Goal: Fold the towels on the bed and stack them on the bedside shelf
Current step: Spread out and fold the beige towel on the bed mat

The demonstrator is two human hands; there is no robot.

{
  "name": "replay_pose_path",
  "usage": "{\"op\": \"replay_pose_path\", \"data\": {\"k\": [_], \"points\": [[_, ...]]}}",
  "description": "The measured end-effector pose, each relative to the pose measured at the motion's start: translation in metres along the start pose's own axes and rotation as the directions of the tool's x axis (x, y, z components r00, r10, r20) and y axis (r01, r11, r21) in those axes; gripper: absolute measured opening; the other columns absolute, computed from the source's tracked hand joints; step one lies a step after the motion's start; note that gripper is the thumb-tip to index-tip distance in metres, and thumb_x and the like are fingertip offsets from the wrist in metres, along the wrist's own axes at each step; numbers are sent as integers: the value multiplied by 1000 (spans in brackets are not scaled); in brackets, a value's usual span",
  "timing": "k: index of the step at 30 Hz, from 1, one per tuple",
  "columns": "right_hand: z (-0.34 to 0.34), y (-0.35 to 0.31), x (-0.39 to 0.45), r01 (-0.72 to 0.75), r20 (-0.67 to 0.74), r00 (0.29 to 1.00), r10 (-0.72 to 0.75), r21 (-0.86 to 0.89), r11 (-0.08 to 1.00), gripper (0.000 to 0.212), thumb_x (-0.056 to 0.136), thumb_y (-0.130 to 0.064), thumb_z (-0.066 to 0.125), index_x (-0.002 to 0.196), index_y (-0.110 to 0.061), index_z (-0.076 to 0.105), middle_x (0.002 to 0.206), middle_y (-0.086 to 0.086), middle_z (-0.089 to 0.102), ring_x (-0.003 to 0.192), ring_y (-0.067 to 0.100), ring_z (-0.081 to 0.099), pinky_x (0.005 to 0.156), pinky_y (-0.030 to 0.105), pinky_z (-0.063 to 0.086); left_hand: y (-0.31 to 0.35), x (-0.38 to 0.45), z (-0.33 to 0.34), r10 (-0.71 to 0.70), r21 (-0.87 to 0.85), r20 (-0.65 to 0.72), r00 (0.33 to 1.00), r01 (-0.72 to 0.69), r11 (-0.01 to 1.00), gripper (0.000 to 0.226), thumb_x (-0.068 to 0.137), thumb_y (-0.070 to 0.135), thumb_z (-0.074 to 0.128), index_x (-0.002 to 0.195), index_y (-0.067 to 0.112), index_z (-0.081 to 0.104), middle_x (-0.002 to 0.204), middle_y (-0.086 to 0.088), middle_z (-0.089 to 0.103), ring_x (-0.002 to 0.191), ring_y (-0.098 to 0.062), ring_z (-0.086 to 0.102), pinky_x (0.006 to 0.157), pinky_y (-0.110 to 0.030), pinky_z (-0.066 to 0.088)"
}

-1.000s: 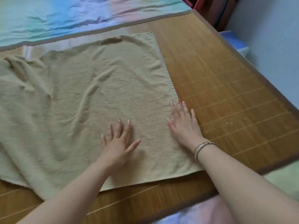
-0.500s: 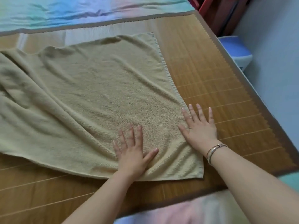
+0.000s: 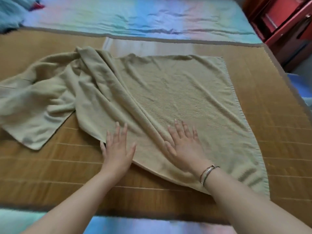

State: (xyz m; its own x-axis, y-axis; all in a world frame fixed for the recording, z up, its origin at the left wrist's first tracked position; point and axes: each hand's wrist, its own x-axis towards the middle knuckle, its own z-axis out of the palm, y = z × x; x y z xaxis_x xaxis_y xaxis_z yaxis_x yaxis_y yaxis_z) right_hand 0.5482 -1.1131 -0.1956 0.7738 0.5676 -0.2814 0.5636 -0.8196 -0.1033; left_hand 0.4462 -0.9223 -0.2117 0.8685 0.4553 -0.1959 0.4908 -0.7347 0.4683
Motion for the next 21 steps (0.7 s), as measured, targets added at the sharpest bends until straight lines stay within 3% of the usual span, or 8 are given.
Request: {"op": "replay_pose_path", "data": {"k": [7,11,13,15,18,21], "points": [[-5,-196,67,231,-33,973,-229,72,970,59,99,-50,24,152,-30,8,160,0,-9,147,19,-14,119,42,-6,-179,10,-109,-268,-109,-87,959,258,960,64,98,38,41,151,36,6,160,10,-5,148,-19,-4,117,-50,-1],[-3,-288,112,261,10,965,-263,97,960,64,95,-30,46,151,-27,15,161,3,-8,147,21,-8,120,43,3,-258,23,-148,-326,-166,-38,945,315,934,60,96,35,49,149,35,20,160,7,12,147,-20,9,118,-51,10],[-5,-322,133,240,15,970,-242,92,966,64,93,-22,48,150,-28,18,160,3,-8,148,21,-7,119,42,4,-286,31,-160,-308,-194,-22,951,298,935,59,93,33,54,146,32,29,156,6,24,143,-19,21,116,-49,23],[-4,-343,152,216,8,976,-217,61,974,60,93,-17,43,148,-28,23,161,2,-5,148,21,-5,119,41,5,-304,37,-166,-228,-131,-2,974,226,965,59,92,32,56,145,33,30,155,8,26,142,-15,24,116,-43,25],[-1,-356,170,228,23,974,-227,-36,973,62,93,-8,37,150,-27,20,161,2,-3,148,23,-5,119,42,5,-316,46,-164,-46,3,111,993,46,999,62,93,38,53,147,42,22,158,13,13,146,-11,8,120,-42,9],[1,-356,184,252,36,968,-249,-157,955,57,94,-7,34,148,-23,24,160,2,8,148,25,-2,118,44,1,-320,59,-156,27,113,235,972,-55,992,64,95,46,46,149,45,11,160,15,-1,148,-14,-5,118,-49,-2]]}}
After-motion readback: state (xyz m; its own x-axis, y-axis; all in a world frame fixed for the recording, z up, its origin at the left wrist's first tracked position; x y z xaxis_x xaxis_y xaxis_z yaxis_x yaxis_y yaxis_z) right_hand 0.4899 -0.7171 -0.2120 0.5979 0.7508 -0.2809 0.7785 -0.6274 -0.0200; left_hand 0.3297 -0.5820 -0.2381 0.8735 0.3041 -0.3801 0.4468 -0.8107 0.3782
